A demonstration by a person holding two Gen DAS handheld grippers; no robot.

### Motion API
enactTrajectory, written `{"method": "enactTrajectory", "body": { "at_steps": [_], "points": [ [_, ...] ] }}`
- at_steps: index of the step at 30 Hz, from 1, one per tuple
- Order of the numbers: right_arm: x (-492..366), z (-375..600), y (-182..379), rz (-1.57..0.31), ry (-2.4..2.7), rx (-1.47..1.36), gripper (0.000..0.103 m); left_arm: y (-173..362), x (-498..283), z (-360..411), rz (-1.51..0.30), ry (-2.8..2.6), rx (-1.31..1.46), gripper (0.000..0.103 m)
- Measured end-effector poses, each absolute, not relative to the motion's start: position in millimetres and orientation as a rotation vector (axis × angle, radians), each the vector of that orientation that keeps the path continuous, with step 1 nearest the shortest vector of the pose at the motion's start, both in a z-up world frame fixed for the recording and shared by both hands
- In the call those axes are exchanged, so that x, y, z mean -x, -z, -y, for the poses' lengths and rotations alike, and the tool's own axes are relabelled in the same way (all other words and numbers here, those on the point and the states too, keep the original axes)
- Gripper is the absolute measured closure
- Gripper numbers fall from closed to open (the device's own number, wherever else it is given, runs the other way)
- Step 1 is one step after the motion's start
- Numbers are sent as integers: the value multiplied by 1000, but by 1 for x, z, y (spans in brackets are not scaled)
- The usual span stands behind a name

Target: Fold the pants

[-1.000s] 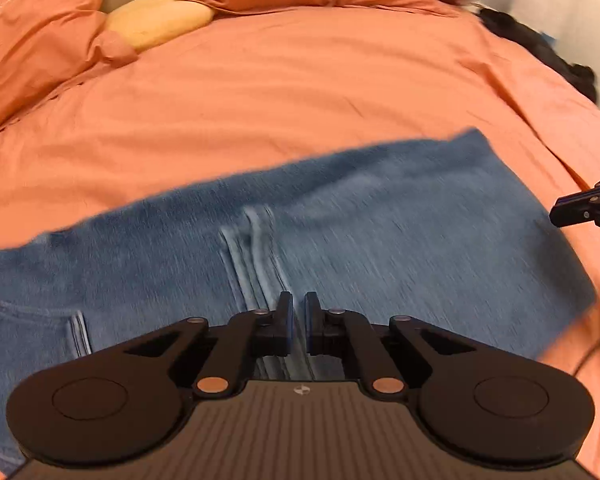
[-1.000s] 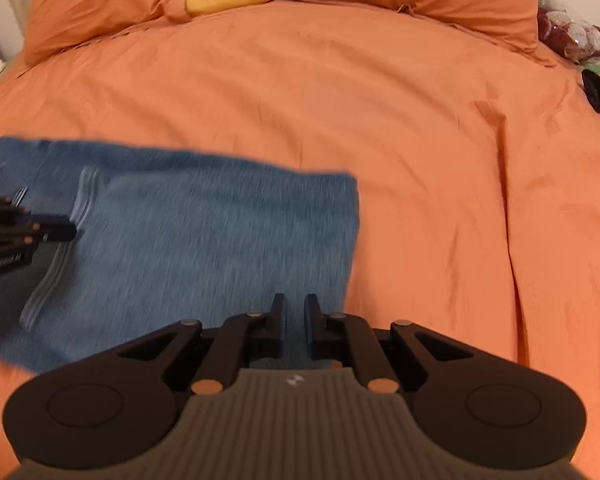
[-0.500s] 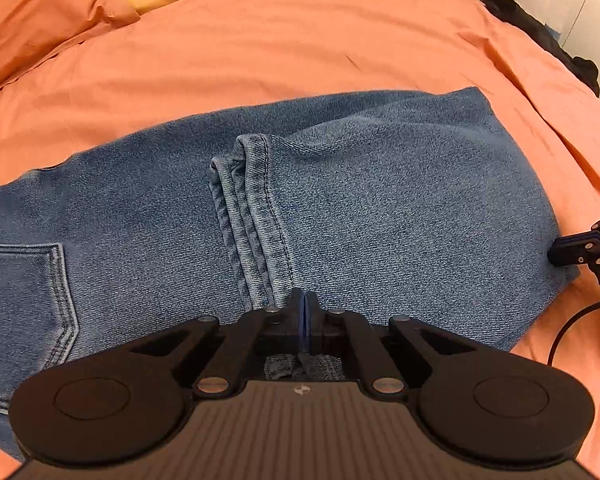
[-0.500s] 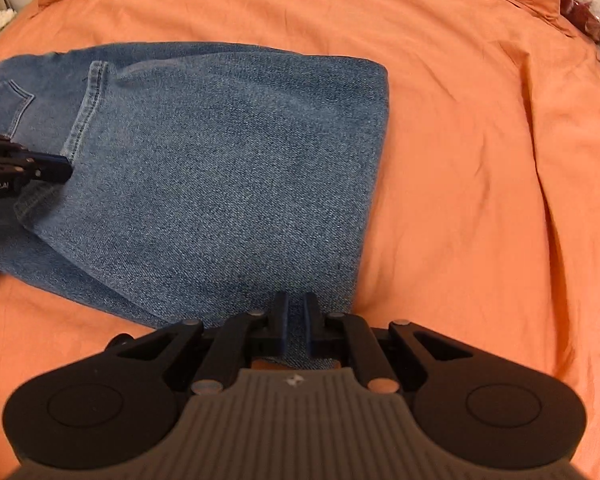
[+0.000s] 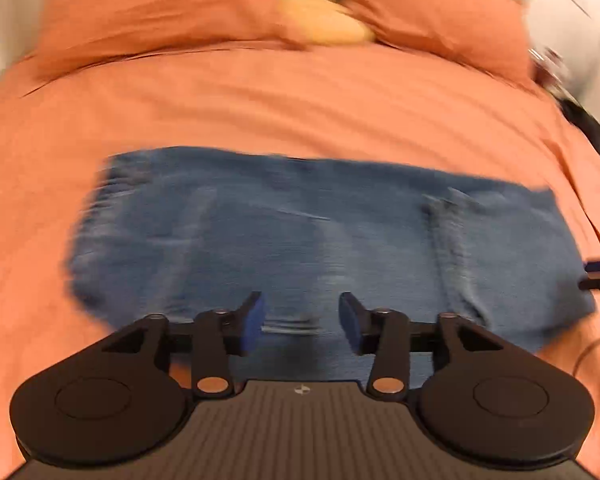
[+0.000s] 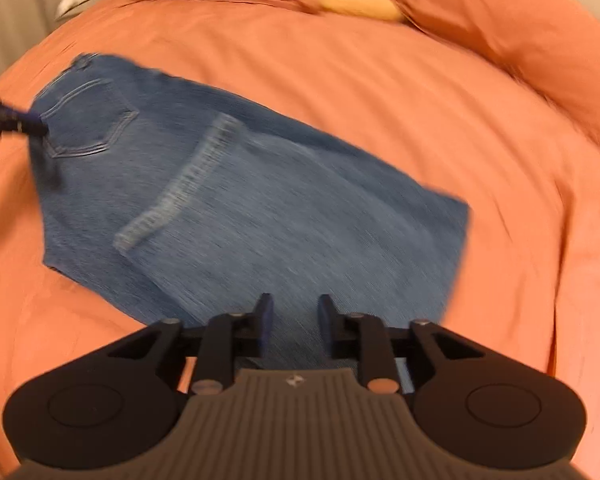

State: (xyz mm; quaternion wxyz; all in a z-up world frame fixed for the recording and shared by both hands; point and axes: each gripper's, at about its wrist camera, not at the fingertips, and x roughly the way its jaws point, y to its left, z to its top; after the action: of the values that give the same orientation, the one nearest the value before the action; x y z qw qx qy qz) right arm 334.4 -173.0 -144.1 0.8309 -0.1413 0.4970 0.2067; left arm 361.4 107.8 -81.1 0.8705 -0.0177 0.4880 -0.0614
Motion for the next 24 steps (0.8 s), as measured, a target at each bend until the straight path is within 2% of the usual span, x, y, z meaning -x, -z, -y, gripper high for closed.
{"method": "enactTrajectory", "body": {
  "at_steps": [4,5,13,24],
  "points": [
    [-345,134,147,-1018,-506,411,78,83,-358,-173,-998,0,185,28],
    [-349,124,149,-1012,-524,429,78,84,-358,-189,-993,-25,222,27],
    [-374,64,166,-1003,-695,634,78,139,-357,-264,-971,-75,653,23],
    [-398,26,203,-1114,-810,796,77,197,-375,-285,-911,-30,933,12]
  ]
}}
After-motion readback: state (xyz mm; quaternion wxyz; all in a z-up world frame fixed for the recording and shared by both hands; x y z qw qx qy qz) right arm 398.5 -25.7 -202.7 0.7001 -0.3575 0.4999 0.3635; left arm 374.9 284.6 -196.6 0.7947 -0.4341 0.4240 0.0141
